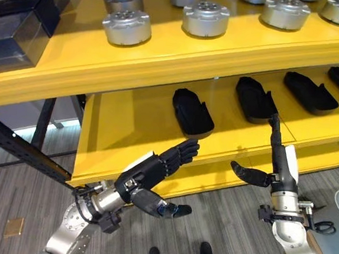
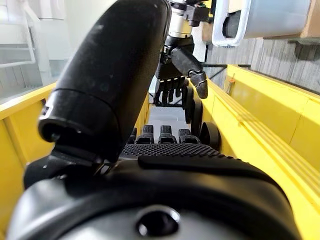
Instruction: Move parts from the plastic box to the shelf.
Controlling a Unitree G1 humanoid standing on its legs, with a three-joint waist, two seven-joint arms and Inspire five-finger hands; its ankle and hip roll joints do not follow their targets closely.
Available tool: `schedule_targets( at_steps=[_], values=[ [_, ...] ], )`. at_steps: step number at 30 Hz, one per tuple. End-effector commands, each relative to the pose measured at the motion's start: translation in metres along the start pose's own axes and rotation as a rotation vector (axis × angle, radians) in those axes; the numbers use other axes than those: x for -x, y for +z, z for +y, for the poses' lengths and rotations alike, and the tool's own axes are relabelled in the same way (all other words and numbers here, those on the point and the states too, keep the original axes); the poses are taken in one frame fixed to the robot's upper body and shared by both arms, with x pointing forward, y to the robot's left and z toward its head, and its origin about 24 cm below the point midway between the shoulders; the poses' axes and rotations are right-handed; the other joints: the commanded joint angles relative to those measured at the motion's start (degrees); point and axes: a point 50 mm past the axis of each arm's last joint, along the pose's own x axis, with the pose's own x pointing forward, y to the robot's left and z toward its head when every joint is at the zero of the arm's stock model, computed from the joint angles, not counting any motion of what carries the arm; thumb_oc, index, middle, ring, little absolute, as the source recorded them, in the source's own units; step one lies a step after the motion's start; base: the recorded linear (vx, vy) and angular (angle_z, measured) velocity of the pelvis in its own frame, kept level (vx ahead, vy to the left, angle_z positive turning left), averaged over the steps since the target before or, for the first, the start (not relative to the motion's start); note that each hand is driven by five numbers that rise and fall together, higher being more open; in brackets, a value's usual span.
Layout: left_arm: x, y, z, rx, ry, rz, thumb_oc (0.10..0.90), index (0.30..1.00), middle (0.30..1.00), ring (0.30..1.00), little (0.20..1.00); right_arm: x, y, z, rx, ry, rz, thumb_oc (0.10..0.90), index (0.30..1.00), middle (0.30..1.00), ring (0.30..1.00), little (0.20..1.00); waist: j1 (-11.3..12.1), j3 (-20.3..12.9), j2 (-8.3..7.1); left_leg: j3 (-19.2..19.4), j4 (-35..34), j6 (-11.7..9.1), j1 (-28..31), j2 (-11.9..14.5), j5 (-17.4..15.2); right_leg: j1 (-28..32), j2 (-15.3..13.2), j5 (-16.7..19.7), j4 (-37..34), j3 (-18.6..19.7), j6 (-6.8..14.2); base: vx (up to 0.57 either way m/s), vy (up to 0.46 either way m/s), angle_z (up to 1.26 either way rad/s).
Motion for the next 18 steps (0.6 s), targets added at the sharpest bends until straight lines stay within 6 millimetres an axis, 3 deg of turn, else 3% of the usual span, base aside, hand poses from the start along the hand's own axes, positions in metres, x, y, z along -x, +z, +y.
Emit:
schedule_targets(
  at_steps=[1, 8, 9, 11, 16, 18],
  values=[
    [-0.019, 0.036, 0.002, -0.058, -0.084, -0.198, 0.900, 1.000, 1.000, 1.000, 1.000, -0.029, 0.035, -0.029, 0.035, -0.142, -0.226, 0.900, 1.000, 1.000, 1.000, 1.000, -0.1, -3.0, -2.23, 1.0, 0.9, 0.7, 3.5, 0.1, -6.7, 0.5, -2.9, -1.0, 0.0, -0.5, 3.0, -0.03, 0.041, -0.22],
    [-0.032, 0.034, -0.005, -0.042, -0.117, -0.205, 0.900, 1.000, 1.000, 1.000, 1.000, -0.037, 0.038, -0.039, 0.087, -0.183, -0.256, 0.900, 1.000, 1.000, 1.000, 1.000, -0.3, -1.5, -2.96, 5.1, -0.2, -0.2, 3.1, 1.5, -5.6, -3.5, -4.0, 1.5, 0.0, -2.5, 4.7, -0.09, -0.014, -0.33],
    [-0.031, 0.035, -0.003, -0.042, -0.088, -0.218, 0.900, 1.000, 1.000, 1.000, 1.000, -0.039, 0.040, -0.040, 0.070, -0.172, -0.275, 0.900, 1.000, 1.000, 1.000, 1.000, -0.1, -1.2, -3.18, 7.3, -0.2, -0.3, 3.7, 1.9, -5.7, -3.4, -4.7, 2.0, 0.0, -5.5, 5.3, -0.09, -0.141, -0.59],
    [-0.030, 0.037, -0.002, -0.041, -0.075, -0.232, 0.900, 1.000, 1.000, 1.000, 1.000, -0.039, 0.041, -0.039, 0.048, -0.173, -0.281, 0.900, 1.000, 1.000, 1.000, 1.000, 0.3, -1.2, -3.31, 8.4, -0.2, 0.0, 3.7, 2.1, -5.3, -3.4, -5.8, 2.8, 0.4, -7.2, 5.8, -0.05, -0.176, -0.67],
    [-0.028, 0.037, -0.001, -0.034, -0.072, -0.240, 0.900, 1.000, 1.000, 1.000, 1.000, -0.037, 0.042, -0.031, 0.016, -0.164, -0.303, 0.900, 1.000, 1.000, 1.000, 1.000, 1.0, -0.9, -3.08, 9.2, 2.7, 0.9, 2.6, 3.5, -5.4, -4.2, -8.3, -0.8, 8.5, -10.0, 5.5, -0.01, -0.198, -0.31],
    [-0.024, 0.034, -0.001, -0.045, -0.036, -0.235, 0.900, 1.000, 1.000, 1.000, 1.000, -0.043, 0.048, -0.022, -0.010, -0.124, -0.331, 0.900, 1.000, 1.000, 1.000, 1.000, 2.8, -0.9, -2.97, 11.2, 4.4, 0.1, 1.9, 5.1, -5.6, -3.2, -8.9, -2.1, 8.5, -14.6, 4.8, 0.05, -0.323, -0.15]
  ],
)
